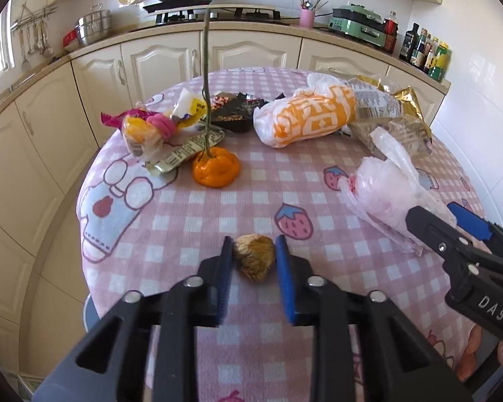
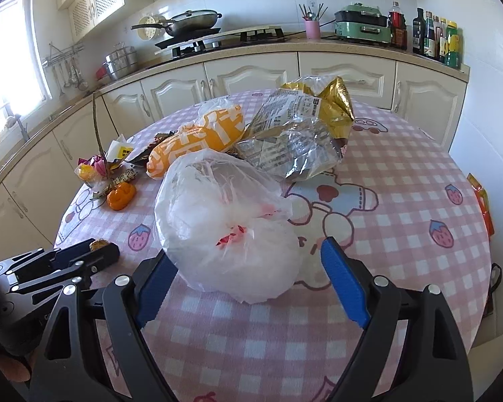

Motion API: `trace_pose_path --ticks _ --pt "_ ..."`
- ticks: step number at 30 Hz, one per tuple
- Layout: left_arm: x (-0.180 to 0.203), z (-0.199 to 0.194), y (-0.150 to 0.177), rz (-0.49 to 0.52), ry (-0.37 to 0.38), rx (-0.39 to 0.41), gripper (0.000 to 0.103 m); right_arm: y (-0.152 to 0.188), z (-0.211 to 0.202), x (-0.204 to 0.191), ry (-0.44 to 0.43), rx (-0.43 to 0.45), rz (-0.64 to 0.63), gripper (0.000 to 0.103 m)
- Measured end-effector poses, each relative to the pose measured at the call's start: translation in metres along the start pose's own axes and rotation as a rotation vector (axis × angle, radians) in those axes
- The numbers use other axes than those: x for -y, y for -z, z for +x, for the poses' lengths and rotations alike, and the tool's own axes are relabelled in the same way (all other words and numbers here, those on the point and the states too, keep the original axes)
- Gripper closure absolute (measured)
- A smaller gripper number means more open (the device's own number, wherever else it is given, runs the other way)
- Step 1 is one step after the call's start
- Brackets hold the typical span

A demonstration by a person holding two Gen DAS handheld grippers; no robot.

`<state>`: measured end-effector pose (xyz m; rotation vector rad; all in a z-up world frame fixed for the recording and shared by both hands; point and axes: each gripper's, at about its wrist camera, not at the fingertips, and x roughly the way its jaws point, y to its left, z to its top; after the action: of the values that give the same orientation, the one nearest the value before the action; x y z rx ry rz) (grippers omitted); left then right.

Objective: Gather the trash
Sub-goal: 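Carry the shell and plastic bag to the bucket and release both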

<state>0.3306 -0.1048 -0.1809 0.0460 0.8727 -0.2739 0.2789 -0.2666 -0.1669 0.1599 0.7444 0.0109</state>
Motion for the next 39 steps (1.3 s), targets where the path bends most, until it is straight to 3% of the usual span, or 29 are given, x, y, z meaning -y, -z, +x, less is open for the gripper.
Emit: trace_pose_path --ticks 4,6,9,18,26,39 --pt "-0.002 -0.002 0.0 -0.01 0.037 0.013 0.079 -0.003 0.009 -0.002 -0.035 -0.036 -0.002 0.023" --pt "-0.005 -0.008 0.001 -0.023 0.06 0.022 0.08 -0.002 0.013 -0.003 -0.056 -0.052 0.001 0.037" --pt "-0.015 -0.019 0.004 -0.043 0.069 0.039 0.08 -0.001 0.008 -0.009 -0.051 -0.039 -0.012 0.046" --pt "-0.052 -0.062 0.014 -0.118 0.063 0.105 0.08 -0.006 -0.025 -0.052 -0.102 0.042 -0.064 0.048" --pt "-0.118 -0.105 0.044 -0.22 -0.036 0.141 0.08 0.0 -0.037 -0.144 -0.25 0.062 -0.195 0.048" --pt "-0.252 -0.123 0.114 -0.452 -0.183 0.097 0.08 0.046 0.026 -0.291 -0.418 -0.134 -0.381 0.048"
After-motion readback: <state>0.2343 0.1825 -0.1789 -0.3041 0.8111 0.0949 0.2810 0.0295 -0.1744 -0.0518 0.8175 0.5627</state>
